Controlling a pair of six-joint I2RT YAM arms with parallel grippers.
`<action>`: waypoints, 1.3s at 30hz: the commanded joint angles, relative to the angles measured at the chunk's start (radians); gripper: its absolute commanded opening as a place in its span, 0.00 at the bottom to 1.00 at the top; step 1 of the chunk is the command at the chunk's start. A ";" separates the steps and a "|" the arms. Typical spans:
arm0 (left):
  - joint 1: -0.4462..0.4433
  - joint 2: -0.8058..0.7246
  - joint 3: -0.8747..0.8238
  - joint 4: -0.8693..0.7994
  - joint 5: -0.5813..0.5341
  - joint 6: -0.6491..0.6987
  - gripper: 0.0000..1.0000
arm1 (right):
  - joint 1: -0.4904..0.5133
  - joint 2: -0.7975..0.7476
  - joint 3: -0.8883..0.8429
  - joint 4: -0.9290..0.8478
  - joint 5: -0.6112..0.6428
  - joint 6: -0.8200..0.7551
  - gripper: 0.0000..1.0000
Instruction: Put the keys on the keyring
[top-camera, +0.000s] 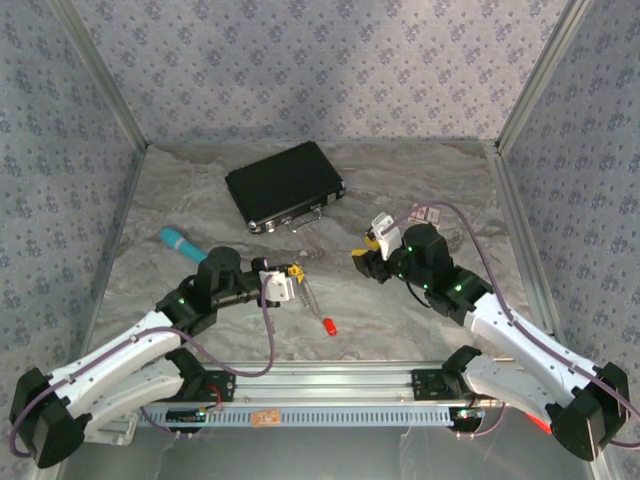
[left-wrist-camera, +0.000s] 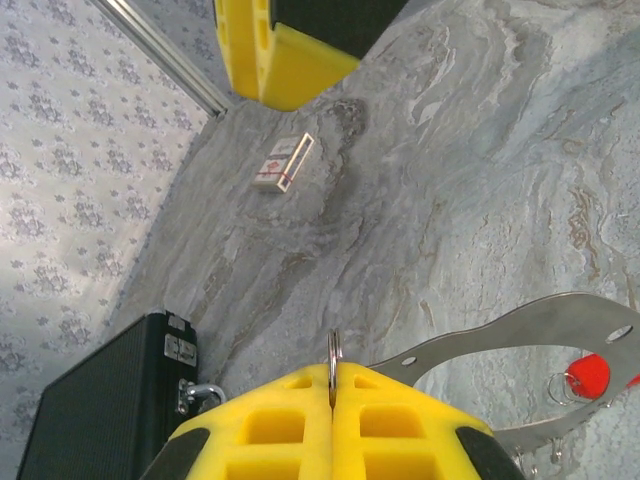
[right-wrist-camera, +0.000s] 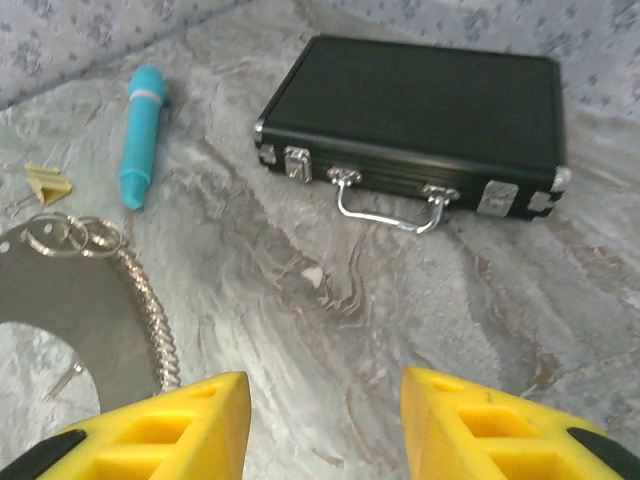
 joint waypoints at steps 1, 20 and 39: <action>-0.008 0.006 0.049 0.010 -0.018 -0.047 0.00 | 0.035 0.040 0.071 -0.156 -0.017 0.006 0.43; 0.057 0.028 0.002 0.039 -0.069 -0.165 0.00 | 0.427 0.102 -0.009 -0.362 0.326 0.487 0.48; 0.100 0.013 -0.034 0.126 -0.155 -0.213 0.00 | 0.556 0.380 0.065 -0.345 0.339 0.717 0.53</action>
